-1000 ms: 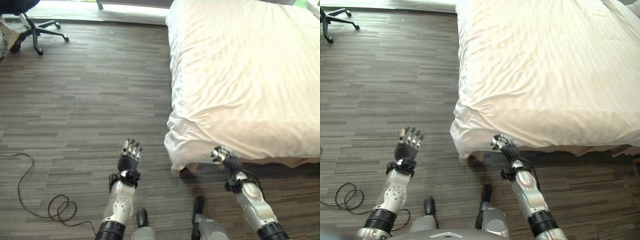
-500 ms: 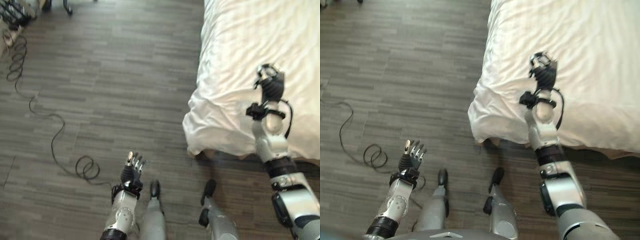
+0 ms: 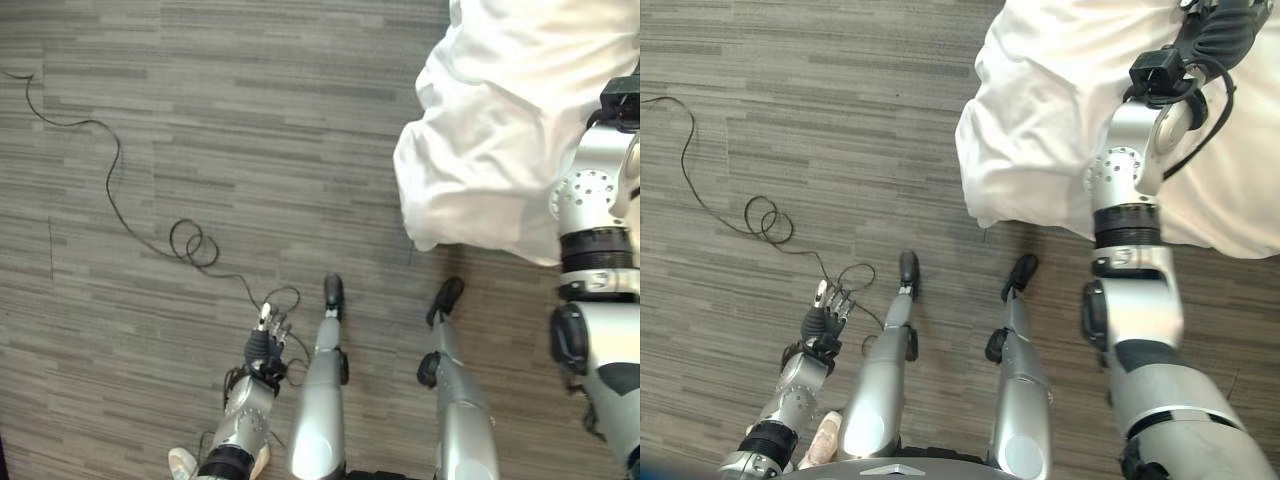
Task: Making the bed.
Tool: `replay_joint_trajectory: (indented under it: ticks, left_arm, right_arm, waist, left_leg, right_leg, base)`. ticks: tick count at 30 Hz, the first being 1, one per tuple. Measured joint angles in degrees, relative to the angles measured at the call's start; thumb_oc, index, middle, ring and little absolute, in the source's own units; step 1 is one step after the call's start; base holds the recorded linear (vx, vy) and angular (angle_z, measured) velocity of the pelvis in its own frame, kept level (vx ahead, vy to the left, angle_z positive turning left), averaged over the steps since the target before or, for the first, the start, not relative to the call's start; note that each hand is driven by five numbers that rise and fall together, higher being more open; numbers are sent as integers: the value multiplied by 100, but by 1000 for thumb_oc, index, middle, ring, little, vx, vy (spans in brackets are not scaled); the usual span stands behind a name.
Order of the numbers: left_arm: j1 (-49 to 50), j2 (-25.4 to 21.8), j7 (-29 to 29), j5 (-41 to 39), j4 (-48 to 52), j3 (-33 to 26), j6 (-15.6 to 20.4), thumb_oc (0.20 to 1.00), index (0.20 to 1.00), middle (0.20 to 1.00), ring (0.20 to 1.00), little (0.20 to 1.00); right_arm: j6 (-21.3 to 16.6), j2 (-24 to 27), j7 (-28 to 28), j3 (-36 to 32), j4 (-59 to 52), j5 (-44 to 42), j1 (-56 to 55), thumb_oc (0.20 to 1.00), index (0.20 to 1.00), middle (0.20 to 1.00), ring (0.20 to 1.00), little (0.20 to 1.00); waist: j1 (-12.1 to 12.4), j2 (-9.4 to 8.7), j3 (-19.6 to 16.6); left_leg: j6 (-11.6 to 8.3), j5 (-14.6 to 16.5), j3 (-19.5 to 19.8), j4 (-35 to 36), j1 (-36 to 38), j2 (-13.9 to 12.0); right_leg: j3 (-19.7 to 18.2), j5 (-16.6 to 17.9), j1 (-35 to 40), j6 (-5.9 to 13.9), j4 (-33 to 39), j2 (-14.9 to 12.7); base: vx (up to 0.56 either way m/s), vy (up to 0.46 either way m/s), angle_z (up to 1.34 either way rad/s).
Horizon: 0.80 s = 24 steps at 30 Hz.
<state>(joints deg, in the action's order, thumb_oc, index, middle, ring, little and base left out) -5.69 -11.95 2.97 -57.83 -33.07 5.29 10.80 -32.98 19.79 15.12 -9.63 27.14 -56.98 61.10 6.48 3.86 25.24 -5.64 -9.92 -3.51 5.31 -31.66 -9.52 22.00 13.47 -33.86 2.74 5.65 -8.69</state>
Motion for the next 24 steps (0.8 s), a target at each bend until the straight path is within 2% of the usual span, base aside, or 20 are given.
replay_joint_trajectory:
  ticks: [2,3,4,9,10,13,14,16,17,19,23,24]
  left_arm:
    - [-131,113,-7,-156,29,-89,-11,1000,1000,1000,1000,1000]
    - [-338,227,-27,-292,54,-133,-15,1000,1000,1000,1000,1000]
    - [-490,291,-38,-349,53,-131,-18,1000,1000,1000,1000,1000]
    - [-1142,603,-121,-506,-89,-103,-13,1000,1000,1000,1000,1000]
    - [-1258,625,-182,-509,-182,-103,-18,1000,1000,1000,1000,1000]
    - [-1483,759,-262,-513,-298,-85,-18,1000,1000,1000,1000,1000]
    - [-1487,869,-268,-516,-338,-33,-19,1000,1000,1000,1000,1000]
    - [-1486,978,-275,-525,-434,12,-26,1000,1000,1000,1000,1000]
    - [-1483,963,-278,-632,-513,10,-29,1000,1000,1000,1000,1000]
    - [-1482,881,-289,-729,-616,-12,-29,1000,1000,1000,1000,1000]
    - [-1522,731,-277,-729,-769,-13,-33,1000,1000,1000,1000,1000]
    - [-1513,734,-272,-727,-783,-10,-46,1000,1000,1000,1000,1000]
  right_arm:
    - [-69,-359,-143,40,-289,-210,-226,200,200,200,200,200]
    - [-144,-919,-368,229,-622,-261,-583,200,200,200,200,200]
    - [-173,-1135,-498,413,-699,-261,-822,200,200,200,200,200]
    - [-14,-1833,-1109,1527,-611,-456,-2008,200,200,200,200,200]
    - [80,-1952,-1295,1813,-558,-492,-2258,200,200,200,200,200]
    - [794,-2196,-1422,2475,316,-717,-2640,200,200,200,200,200]
    - [1274,-2440,-1344,2638,1220,-1076,-2847,200,200,200,200,200]
    - [1576,-2589,-1250,2676,1776,-1308,-3242,200,200,200,200,200]
    - [1669,-2625,-1242,2684,1872,-1345,-3412,200,200,200,200,200]
    - [1669,-2616,-1260,2551,1883,-1384,-3312,200,200,200,200,200]
    - [1650,-2422,-1269,2405,2041,-1349,-2769,200,200,200,200,200]
    - [1658,-2336,-1267,2409,1990,-1253,-2688,341,341,341,341,341]
  waist:
    - [-36,2,-28]
    - [-158,3,-104]
    - [-202,-1,-166]
    - [-438,-31,-720]
    - [-484,-49,-785]
    - [-470,-57,-802]
    - [-385,-59,-798]
    - [-260,-58,-683]
    - [-217,-100,-514]
    - [-169,-246,-162]
    - [-142,-434,150]
    - [-132,-445,200]
  left_leg:
    - [-5,4,-28,1,16,-2]
    - [-6,4,-32,0,16,-4]
    - [-8,6,-34,0,16,-2]
    - [-22,17,-43,2,18,4]
    - [-24,18,-51,2,25,-1]
    - [-17,13,-48,2,27,-7]
    - [-21,13,0,2,-66,-14]
    - [6,-49,96,1,-172,-13]
    - [15,-86,143,1,-212,-10]
    - [2,-112,191,1,-227,2]
    - [-3,-150,298,-1,-239,5]
    - [-3,-150,344,-1,-209,14]
  right_leg:
    - [-13,0,-4,0,0,4]
    - [-18,1,-5,-1,-1,4]
    - [-20,0,-5,-1,-1,2]
    - [-36,-10,-11,13,-1,-6]
    - [-40,-19,-8,25,-1,-2]
    - [-39,-31,-1,42,-1,6]
    - [-5,-31,-60,41,-1,12]
    - [79,-29,-109,41,0,11]
    - [124,-26,-111,39,0,10]
    - [152,-15,-99,43,-1,-3]
    - [256,-16,-37,45,-1,-11]
    - [291,-12,27,39,-1,-16]
  base:
    - [3,65,-6]
    - [-8,59,-3]
    - [-13,68,-1]
    - [-28,62,-1]
    - [-37,42,-3]
    - [-41,34,2]
    - [-42,22,13]
    - [-32,8,18]
    - [-36,6,16]
    - [-60,16,10]
    - [-44,-4,12]
    - [-46,-10,14]
